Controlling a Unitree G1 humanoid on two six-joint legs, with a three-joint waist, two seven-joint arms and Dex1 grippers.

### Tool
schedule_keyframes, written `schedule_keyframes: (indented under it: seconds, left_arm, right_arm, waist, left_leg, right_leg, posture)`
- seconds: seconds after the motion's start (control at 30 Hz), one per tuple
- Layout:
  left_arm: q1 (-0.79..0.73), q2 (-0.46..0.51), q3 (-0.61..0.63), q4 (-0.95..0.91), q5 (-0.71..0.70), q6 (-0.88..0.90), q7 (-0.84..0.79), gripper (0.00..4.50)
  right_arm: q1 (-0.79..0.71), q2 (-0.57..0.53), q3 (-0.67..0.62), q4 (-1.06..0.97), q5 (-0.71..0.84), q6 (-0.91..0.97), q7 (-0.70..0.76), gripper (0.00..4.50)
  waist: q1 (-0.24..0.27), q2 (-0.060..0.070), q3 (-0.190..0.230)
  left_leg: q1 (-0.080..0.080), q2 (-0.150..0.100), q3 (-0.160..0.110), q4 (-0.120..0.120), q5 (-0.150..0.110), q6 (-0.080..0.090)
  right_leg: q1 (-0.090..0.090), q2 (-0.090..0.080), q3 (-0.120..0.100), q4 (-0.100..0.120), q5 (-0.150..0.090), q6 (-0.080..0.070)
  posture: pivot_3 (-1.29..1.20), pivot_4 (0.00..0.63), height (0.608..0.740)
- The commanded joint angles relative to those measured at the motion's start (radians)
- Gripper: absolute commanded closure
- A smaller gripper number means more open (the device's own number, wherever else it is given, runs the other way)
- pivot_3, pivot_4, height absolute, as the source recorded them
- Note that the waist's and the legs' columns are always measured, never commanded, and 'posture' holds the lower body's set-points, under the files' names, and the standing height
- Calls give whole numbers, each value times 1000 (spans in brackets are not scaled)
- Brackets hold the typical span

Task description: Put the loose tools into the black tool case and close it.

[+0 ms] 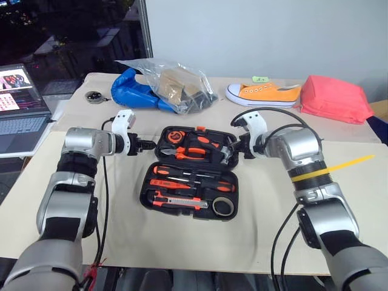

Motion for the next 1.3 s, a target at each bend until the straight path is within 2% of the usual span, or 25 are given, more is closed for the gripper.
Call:
schedule_keyframes:
  seconds: [0.03, 0.1, 0.2, 0.37, 0.4, 0.43, 0.73, 0.87, 0.97, 1.13, 1.3]
  left_arm:
    - [-43, -22, 3, 42, 35, -32, -65, 3510]
    - [-45, -26, 5, 55, 52, -45, -77, 4326]
    - [-47, -32, 19, 68, 64, -53, -83, 4452]
    - [-54, -42, 37, 74, 82, -58, -87, 4500]
    - [-55, -44, 38, 75, 85, -61, -90, 4500]
    - [-55, -47, 38, 76, 89, -63, -92, 4500]
    - [-60, -71, 46, 75, 123, -79, -107, 4500]
    - [-63, -79, 53, 79, 136, -85, -112, 4500]
    - [-64, -83, 58, 82, 142, -91, -114, 4500]
    - [-58, -98, 94, 61, 122, -138, -127, 4500]
    - [-12, -112, 126, -37, 103, -248, -150, 4500]
  right_arm:
    - [13, 0, -6, 2, 2, 16, 17, 4500]
    - [21, -4, -4, -14, 0, 9, 20, 4500]
    - [38, -12, -28, -78, 17, -32, 36, 4500]
    - [56, -37, -60, -167, 8, -10, 7, 3118]
    - [57, -37, -66, -175, 6, 6, -5, 2669]
    - [56, -39, -65, -177, 5, 24, -9, 2479]
    - [49, -20, -104, -49, -15, 56, -91, 2479]
    - [51, -17, -111, -8, -18, 49, -92, 3437]
    - [58, -13, -116, -10, -8, 42, -82, 4467]
    - [87, 17, -157, -70, 30, -46, -57, 4488]
    - [183, 32, -154, -227, 32, -370, 29, 4488]
  waist:
    - [0, 0, 0]
    - [-1, 0, 0]
    - [0, 0, 0]
    - [0, 0, 0]
    - [0, 0, 0]
    - [1, 0, 0]
    - [6, 0, 0]
    - [7, 0, 0]
    - [9, 0, 0]
    - [9, 0, 0]
    - [0, 0, 0]
  left_leg:
    - [0, 0, 0, 0, 0, 0]
    - [1, 0, -1, 1, 1, -1]
    - [2, -1, -1, 2, 2, -2]
    - [1, -1, -1, 2, 2, -2]
    - [1, -1, -1, 2, 2, -2]
    - [1, -1, -1, 2, 2, -2]
    - [1, -2, -1, 2, 2, -2]
    - [1, -2, -2, 2, 2, -2]
    - [1, -3, -2, 4, 2, -2]
    - [1, -3, -2, 4, 2, -2]
    - [0, -3, -3, 3, 2, -2]
  right_leg:
    - [0, 0, 0, 1, 0, 0]
    - [1, 0, 0, 3, 0, 0]
    - [1, 0, 0, 6, 0, 0]
    - [0, 0, 1, 6, 0, 0]
    - [0, 0, 0, 5, 0, 0]
    - [0, 0, 1, 5, 0, 0]
    - [0, -1, 0, 5, 0, 0]
    - [1, -1, 0, 6, 0, 1]
    - [2, -1, 0, 6, 0, 1]
    - [3, -2, 0, 6, 0, 1]
    - [2, -2, 0, 5, 0, 1]
  posture:
    - [0, 150, 740]
    - [0, 150, 740]
    - [0, 150, 740]
    - [0, 150, 740]
    - [0, 150, 740]
    - [0, 150, 740]
    - [0, 150, 740]
    - [0, 150, 740]
    - [0, 150, 740]
    - [0, 150, 740]
    - [0, 150, 740]
